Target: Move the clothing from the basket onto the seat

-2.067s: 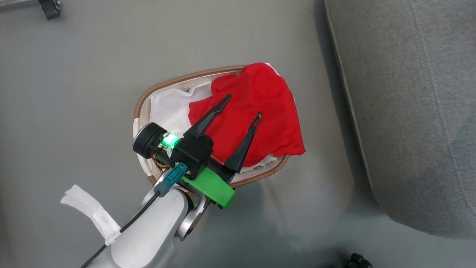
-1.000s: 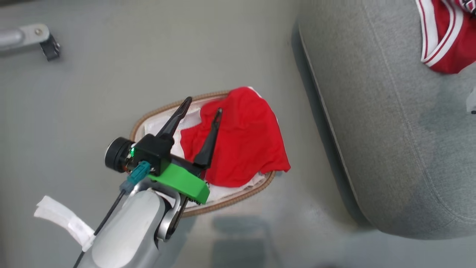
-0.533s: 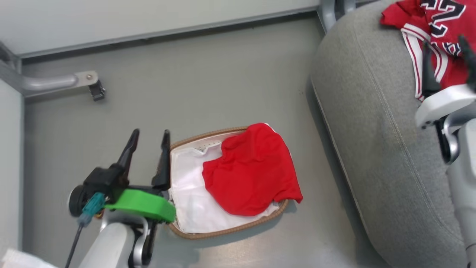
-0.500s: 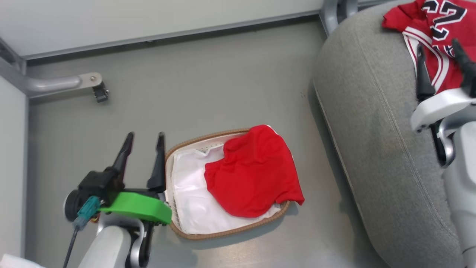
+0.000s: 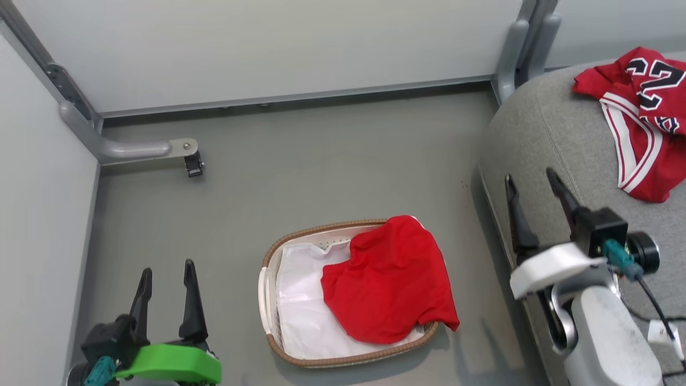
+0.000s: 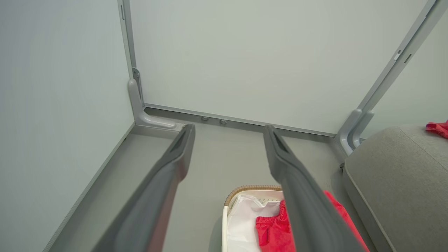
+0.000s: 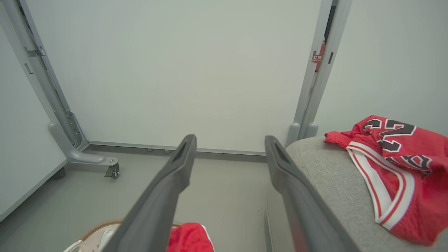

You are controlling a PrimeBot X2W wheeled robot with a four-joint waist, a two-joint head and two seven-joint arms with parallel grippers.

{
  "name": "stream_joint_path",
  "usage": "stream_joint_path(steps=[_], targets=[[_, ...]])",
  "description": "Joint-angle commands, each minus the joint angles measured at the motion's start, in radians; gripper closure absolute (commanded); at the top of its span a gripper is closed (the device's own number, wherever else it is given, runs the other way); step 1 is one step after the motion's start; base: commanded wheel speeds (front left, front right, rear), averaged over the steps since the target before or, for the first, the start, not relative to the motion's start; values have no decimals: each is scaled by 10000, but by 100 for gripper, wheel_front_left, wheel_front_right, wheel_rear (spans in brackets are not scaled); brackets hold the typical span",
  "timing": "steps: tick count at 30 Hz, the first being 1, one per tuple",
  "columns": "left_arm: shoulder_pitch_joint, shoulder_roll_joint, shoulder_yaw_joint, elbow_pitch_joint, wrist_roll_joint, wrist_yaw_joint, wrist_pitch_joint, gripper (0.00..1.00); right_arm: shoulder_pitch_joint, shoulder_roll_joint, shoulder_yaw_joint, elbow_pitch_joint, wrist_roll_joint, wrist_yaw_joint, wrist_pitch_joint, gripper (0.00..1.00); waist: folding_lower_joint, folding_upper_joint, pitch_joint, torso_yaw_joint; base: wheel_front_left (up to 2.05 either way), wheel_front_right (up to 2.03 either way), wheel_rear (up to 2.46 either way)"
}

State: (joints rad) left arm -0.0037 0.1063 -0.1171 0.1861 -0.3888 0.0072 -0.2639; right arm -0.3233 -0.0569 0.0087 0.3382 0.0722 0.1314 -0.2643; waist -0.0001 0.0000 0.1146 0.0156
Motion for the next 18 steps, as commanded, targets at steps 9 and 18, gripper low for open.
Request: stream_joint_path(steps=[9,18], targets=[[798,-390,631,-1,412,-404,-8,0,1549,34,566,-563,284,-14,-2,0,1,0,-427,169,0,0,0],[922,-515,764,115,574,-608,-8,0,1616,42,915,-524,496,-14,-2,0,1,0,-501,126,0,0,0]])
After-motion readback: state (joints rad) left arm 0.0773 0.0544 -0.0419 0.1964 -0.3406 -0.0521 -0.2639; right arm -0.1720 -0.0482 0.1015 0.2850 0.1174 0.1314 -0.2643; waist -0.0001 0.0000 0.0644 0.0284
